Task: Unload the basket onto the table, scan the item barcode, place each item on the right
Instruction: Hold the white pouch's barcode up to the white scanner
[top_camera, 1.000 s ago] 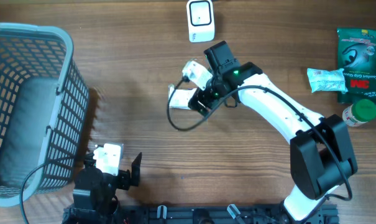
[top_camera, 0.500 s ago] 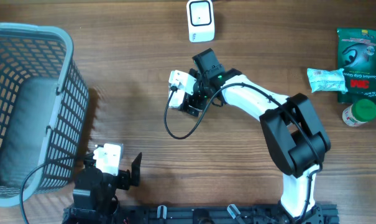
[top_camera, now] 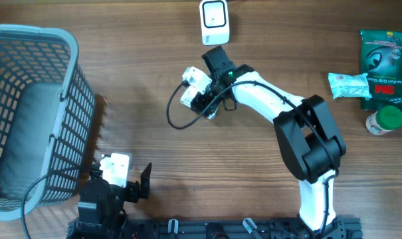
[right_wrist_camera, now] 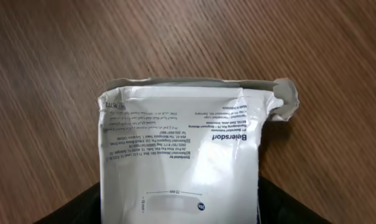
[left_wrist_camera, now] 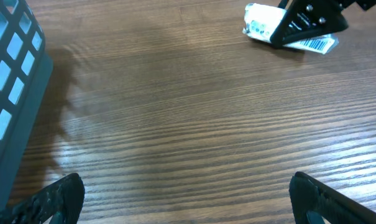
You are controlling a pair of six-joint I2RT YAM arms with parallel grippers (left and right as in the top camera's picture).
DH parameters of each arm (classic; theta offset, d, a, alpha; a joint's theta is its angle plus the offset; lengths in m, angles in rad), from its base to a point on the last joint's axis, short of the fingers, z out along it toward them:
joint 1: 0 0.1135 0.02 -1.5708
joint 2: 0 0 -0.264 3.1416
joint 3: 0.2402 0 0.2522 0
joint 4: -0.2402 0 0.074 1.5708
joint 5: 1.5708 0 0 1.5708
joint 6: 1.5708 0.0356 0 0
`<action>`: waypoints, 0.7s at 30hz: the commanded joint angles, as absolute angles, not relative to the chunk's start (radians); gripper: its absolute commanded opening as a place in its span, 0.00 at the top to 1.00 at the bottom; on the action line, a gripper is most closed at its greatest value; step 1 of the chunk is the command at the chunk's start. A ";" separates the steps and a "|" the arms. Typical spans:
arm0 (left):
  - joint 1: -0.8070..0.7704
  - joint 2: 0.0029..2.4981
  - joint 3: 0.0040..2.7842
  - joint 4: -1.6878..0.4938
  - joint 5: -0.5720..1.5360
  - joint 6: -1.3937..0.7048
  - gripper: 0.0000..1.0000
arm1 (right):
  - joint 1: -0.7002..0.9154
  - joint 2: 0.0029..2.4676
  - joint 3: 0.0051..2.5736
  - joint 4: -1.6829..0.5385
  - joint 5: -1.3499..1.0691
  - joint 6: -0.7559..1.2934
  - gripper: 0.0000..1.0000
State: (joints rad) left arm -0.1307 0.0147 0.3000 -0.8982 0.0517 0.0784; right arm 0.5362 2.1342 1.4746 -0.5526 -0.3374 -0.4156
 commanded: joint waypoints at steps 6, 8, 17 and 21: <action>-0.127 0.009 0.298 -0.896 0.063 0.097 0.00 | 0.538 2.162 1.496 -0.700 -0.315 -0.182 0.05; -0.127 0.009 0.298 -0.896 0.063 0.097 0.00 | 0.543 2.162 1.515 -0.700 -0.302 -0.181 0.00; -0.127 0.009 0.298 -0.896 0.063 0.097 0.00 | 0.616 2.176 1.583 -0.607 -0.051 -0.146 0.00; -0.127 0.009 0.298 -0.896 0.063 0.097 0.00 | 0.621 2.221 1.583 -0.584 -0.069 -0.102 0.00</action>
